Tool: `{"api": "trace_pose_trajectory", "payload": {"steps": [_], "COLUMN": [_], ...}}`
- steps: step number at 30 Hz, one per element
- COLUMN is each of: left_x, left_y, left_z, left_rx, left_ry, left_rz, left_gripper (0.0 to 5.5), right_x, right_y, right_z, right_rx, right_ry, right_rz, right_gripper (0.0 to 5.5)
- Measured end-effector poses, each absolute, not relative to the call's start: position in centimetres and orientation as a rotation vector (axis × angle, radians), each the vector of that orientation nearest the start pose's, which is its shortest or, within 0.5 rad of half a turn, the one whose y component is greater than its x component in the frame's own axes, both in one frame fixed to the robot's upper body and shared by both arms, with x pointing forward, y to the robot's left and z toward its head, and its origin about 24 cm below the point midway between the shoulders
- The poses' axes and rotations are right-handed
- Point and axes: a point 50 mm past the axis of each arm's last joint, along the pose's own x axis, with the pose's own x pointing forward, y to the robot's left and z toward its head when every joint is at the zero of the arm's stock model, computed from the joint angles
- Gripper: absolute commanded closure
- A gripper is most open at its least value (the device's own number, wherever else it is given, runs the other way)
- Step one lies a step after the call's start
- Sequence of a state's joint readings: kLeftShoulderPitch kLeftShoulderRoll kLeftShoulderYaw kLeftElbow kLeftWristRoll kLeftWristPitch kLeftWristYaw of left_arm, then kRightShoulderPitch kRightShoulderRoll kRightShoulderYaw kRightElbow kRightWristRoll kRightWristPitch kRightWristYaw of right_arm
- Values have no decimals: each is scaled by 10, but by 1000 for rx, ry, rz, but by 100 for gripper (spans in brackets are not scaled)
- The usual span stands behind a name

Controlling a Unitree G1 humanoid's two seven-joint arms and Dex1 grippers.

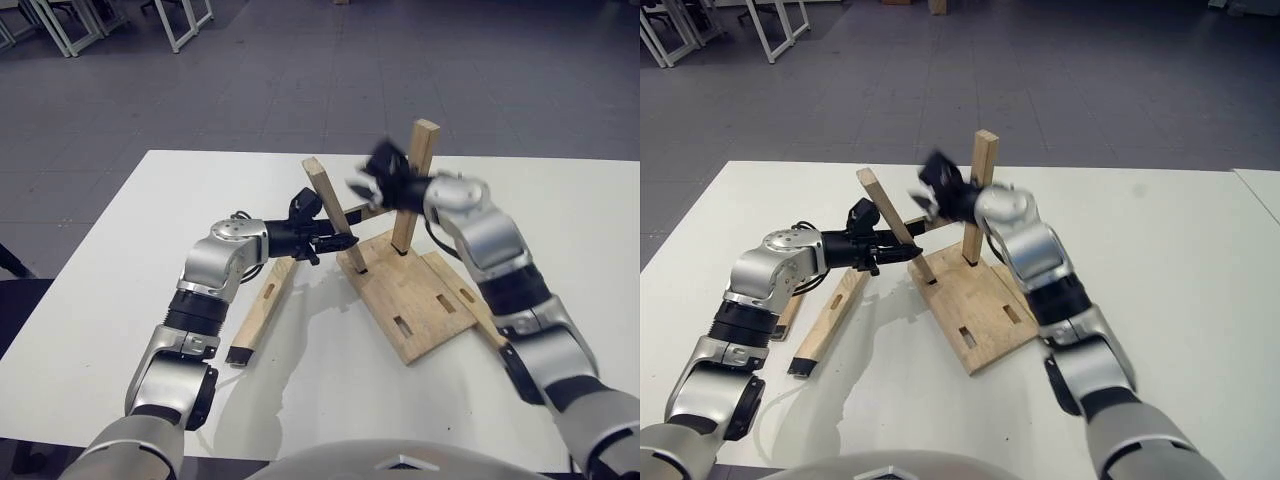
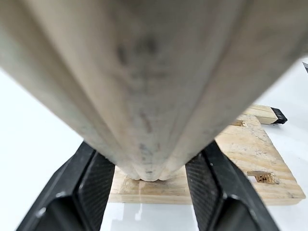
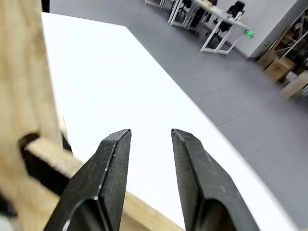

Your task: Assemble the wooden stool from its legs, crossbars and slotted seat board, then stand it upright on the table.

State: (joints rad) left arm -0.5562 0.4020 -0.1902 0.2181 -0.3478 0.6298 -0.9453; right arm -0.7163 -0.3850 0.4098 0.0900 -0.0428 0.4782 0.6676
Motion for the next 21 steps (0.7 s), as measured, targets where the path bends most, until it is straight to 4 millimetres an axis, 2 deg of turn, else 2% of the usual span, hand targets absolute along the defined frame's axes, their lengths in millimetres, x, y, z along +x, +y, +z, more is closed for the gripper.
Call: {"api": "trace_pose_trajectory", "payload": {"steps": [2, 5, 8, 9, 10, 12, 13, 14, 16, 17, 18, 21], "left_x": [314, 315, 316, 317, 318, 318, 318, 318, 318, 317, 317, 316], "left_y": [127, 127, 125, 124, 123, 122, 122, 122, 122, 121, 121, 118], "left_z": [93, 94, 98, 99, 101, 101, 101, 101, 102, 102, 102, 101], "left_rx": [-3, -4, 0, 2, 6, 7, 9, 10, 14, 18, 22, 36], "left_ry": [436, 437, 431, 427, 424, 426, 426, 426, 425, 425, 425, 443], "left_rz": [-1098, -1099, -1103, -1106, -1110, -1108, -1107, -1107, -1107, -1107, -1107, -1107], "left_gripper": [346, 346, 346, 346, 346, 346, 346, 346, 346, 346, 346, 346], "right_x": [330, 330, 330, 330, 331, 332, 332, 332, 335, 334, 330, 322], "right_y": [-90, -90, -77, -74, -71, -73, -71, -71, -75, -80, -87, -96], "right_z": [145, 146, 151, 157, 174, 207, 213, 211, 192, 177, 151, 145], "right_rx": [-761, -764, -520, -466, -412, -409, -430, -467, -573, -629, -697, -804], "right_ry": [116, 90, -3, -44, -144, -297, -324, -317, -221, -145, -28, -1], "right_rz": [915, 915, 899, 892, 866, 832, 839, 846, 868, 885, 922, 942], "right_gripper": [396, 396, 396, 396, 396, 396, 396, 396, 396, 396, 396, 396]}}
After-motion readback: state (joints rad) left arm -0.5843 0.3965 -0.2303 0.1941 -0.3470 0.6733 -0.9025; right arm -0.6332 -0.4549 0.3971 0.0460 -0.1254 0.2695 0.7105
